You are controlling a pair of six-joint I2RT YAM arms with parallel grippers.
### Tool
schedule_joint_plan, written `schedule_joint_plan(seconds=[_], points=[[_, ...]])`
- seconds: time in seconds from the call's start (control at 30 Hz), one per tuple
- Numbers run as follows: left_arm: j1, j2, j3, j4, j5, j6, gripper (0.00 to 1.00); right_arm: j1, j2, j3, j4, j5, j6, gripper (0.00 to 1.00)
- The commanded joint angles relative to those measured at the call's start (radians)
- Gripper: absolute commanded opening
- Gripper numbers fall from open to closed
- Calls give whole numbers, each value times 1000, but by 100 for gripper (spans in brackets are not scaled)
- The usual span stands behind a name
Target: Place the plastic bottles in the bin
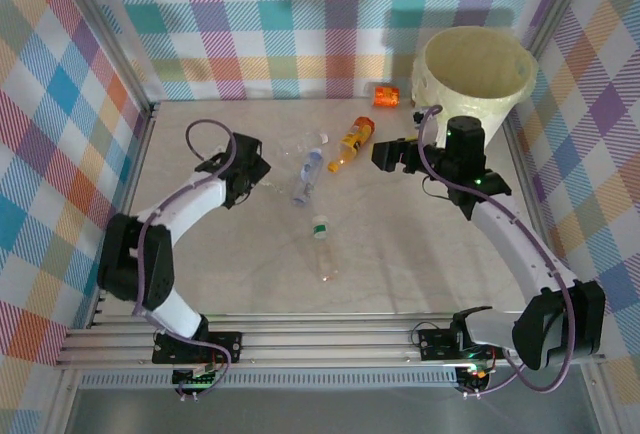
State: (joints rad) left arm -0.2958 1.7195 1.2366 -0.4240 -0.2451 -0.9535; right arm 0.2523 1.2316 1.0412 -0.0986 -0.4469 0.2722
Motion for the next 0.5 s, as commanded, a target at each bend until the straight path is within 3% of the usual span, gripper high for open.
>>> schedule_joint_plan(seconds=[0.0,0.23,0.47], points=[[9,103,121,-55,85,-37,100,7,-43,-4,-5,16,-30,100],[9,308,317,-204,113,-182,100,7,-79,-10,-39,47,-63,100],[11,375,330,-206,130,-256,94,6,-97,-9,-76,62,-94,100]])
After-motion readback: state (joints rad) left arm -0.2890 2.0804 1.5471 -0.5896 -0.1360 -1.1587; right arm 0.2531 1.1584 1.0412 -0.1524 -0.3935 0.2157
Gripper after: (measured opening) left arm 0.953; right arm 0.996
